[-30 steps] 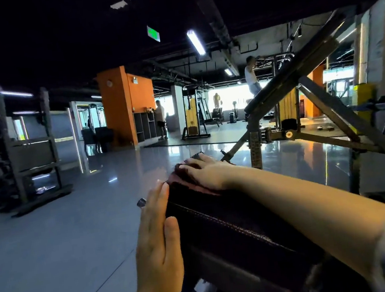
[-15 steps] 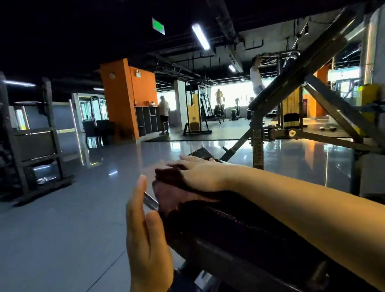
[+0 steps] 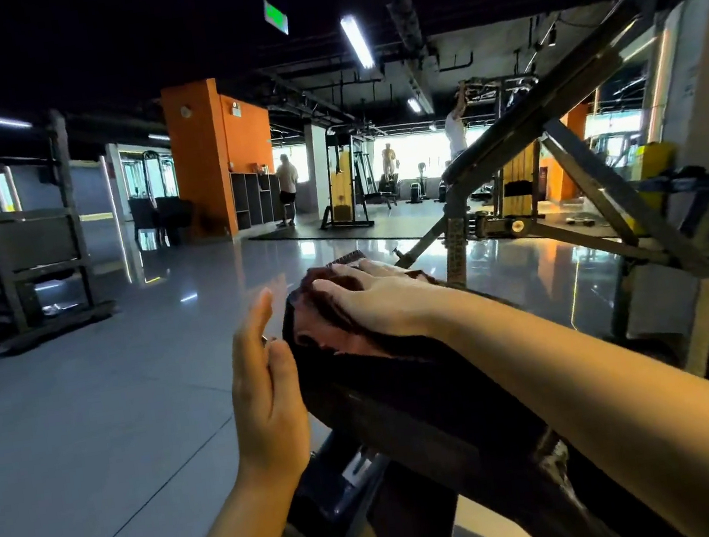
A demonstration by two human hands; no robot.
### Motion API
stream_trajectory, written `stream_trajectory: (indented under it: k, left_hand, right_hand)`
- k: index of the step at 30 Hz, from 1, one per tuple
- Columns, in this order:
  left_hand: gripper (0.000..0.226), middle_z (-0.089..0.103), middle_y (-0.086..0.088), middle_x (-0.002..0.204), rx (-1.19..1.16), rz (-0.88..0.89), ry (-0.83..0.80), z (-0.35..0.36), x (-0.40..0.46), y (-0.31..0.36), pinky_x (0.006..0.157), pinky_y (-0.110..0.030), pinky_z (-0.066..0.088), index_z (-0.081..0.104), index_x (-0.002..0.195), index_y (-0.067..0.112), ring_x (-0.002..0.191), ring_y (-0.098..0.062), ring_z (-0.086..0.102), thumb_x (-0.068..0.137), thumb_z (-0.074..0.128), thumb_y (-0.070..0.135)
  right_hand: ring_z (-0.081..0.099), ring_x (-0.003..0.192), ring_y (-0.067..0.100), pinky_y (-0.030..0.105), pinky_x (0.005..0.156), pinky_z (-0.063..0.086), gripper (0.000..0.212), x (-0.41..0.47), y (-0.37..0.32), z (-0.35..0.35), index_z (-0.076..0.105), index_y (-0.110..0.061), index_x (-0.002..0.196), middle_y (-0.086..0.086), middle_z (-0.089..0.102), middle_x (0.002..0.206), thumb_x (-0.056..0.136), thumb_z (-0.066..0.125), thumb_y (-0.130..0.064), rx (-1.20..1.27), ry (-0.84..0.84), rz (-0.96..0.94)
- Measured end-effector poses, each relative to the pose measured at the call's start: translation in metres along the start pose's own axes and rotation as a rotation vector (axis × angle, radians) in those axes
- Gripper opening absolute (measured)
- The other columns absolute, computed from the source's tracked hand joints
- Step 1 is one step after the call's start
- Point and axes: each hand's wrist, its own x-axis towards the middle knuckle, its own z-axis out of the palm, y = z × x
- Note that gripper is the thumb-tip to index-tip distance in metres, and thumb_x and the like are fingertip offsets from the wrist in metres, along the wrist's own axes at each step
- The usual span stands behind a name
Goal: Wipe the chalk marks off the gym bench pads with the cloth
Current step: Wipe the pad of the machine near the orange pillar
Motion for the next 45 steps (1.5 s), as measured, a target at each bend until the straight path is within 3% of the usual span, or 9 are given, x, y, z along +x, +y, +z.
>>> stream_trajectory:
  k: [3,6,11,14,18,22,25,33,45]
  left_hand:
    - [0.047,0.043,0.016,0.138,-0.075,-0.035,-0.044,-0.003,-0.001,0.000,0.094,-0.019,0.048,0.038,0.137,0.041,0.128,-0.003,0.046,0.093,0.032,0.056]
    - [0.045,0.034,0.017,0.147,0.103,0.042,-0.117,0.002,-0.003,0.000,0.112,-0.029,0.036,0.038,0.138,0.040,0.140,-0.006,0.031,0.095,0.031,0.052]
    - [0.042,0.027,0.041,0.141,0.105,0.018,-0.129,0.004,-0.004,0.003,0.115,-0.013,0.018,0.030,0.134,0.049,0.141,0.006,0.021,0.093,0.029,0.048]
    - [0.042,0.022,0.047,0.138,0.113,0.012,-0.113,0.005,-0.004,0.005,0.117,-0.022,0.017,0.028,0.133,0.053,0.143,0.003,0.018,0.091,0.027,0.051]
    - [0.043,0.038,0.009,0.150,0.089,-0.045,-0.074,0.003,-0.006,0.012,0.119,-0.037,0.025,0.029,0.134,0.049,0.144,-0.015,0.027,0.091,0.026,0.053]
    - [0.035,0.035,0.018,0.143,0.075,-0.064,0.009,0.000,-0.006,0.016,0.100,-0.003,0.031,0.031,0.131,0.046,0.133,0.008,0.032,0.096,0.028,0.043]
    - [0.040,0.035,0.008,0.146,0.191,0.005,0.035,-0.001,-0.005,0.013,0.101,0.001,0.024,0.035,0.135,0.033,0.131,0.017,0.027,0.096,0.028,0.043]
    - [0.049,0.029,-0.008,0.153,0.773,0.461,-0.232,-0.035,-0.045,0.016,0.122,-0.038,0.006,0.035,0.142,0.017,0.147,-0.024,0.017,0.100,0.034,0.040]
    - [0.051,0.031,-0.012,0.154,0.864,0.382,-0.260,-0.041,-0.061,0.008,0.119,-0.044,0.015,0.033,0.145,0.016,0.147,-0.024,0.017,0.101,0.027,0.042]
  right_hand:
    - [-0.001,0.150,0.020,0.049,0.120,-0.001,0.070,-0.017,-0.013,0.004,0.011,-0.041,0.153,-0.005,-0.003,0.164,0.092,0.021,-0.073,-0.005,0.030,-0.118]
    - [0.001,0.151,0.020,0.043,0.122,0.003,0.067,-0.027,0.034,-0.003,0.013,-0.046,0.152,-0.005,-0.002,0.164,0.091,0.023,-0.074,0.062,0.018,-0.053]
    - [0.025,0.145,0.021,0.041,0.121,0.016,0.060,-0.066,0.134,-0.010,0.034,-0.041,0.146,0.002,0.031,0.156,0.093,0.027,-0.068,0.193,0.111,0.197]
    - [0.038,0.138,0.022,0.046,0.117,0.026,0.067,-0.073,0.136,-0.002,0.042,-0.047,0.140,-0.002,0.043,0.147,0.085,0.028,-0.082,0.209,0.138,0.161]
    - [0.018,0.148,0.021,0.042,0.122,0.009,0.062,-0.070,0.062,-0.002,0.022,-0.042,0.151,-0.004,0.016,0.162,0.095,0.022,-0.067,0.038,0.097,0.060]
    - [0.021,0.147,0.025,0.040,0.118,0.017,0.070,-0.065,-0.012,0.015,0.019,-0.030,0.154,0.004,0.019,0.161,0.095,0.023,-0.068,-0.163,0.243,-0.061]
    - [0.029,0.143,0.025,0.037,0.112,0.030,0.071,-0.076,-0.021,0.031,0.019,-0.020,0.154,0.009,0.023,0.160,0.097,0.033,-0.061,-0.341,0.399,-0.107]
    - [0.060,0.118,0.031,0.039,0.096,0.048,0.068,-0.178,0.067,0.067,0.051,-0.010,0.140,0.012,0.058,0.134,0.088,0.043,-0.052,-0.490,0.667,-0.008]
    - [0.059,0.115,0.035,0.045,0.096,0.047,0.062,-0.081,-0.015,0.078,0.053,-0.005,0.133,0.019,0.060,0.128,0.085,0.064,-0.044,-0.502,0.788,-0.044]
